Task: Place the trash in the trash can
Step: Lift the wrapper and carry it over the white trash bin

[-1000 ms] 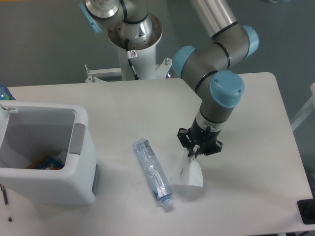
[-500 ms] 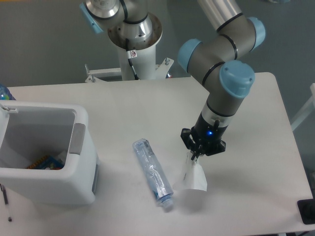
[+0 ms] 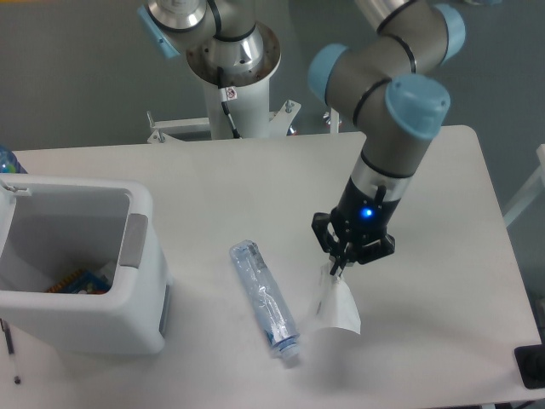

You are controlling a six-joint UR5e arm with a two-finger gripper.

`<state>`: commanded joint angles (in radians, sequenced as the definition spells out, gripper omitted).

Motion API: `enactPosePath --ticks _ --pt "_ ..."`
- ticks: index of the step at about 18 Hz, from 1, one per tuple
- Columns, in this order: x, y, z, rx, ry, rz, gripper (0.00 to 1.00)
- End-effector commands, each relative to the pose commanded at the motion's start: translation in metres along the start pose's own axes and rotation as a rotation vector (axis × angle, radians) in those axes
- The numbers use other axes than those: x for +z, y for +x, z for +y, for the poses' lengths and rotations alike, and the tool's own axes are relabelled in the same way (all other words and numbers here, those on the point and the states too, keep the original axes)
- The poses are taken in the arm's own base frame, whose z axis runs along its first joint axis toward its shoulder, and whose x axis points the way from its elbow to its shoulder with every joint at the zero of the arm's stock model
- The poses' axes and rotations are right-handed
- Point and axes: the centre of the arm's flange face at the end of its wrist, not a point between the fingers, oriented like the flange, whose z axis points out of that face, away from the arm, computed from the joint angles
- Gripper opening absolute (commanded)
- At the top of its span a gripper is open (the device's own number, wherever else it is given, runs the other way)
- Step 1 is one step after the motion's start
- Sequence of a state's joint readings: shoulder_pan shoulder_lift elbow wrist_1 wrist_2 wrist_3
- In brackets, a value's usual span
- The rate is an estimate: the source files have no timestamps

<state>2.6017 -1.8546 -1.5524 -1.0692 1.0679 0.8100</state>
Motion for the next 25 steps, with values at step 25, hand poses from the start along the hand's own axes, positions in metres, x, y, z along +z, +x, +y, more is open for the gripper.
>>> enactPosePath --ticks 25 --pt "-0.093 0.227 -0.106 0.054 0.234 0.149 0.0"
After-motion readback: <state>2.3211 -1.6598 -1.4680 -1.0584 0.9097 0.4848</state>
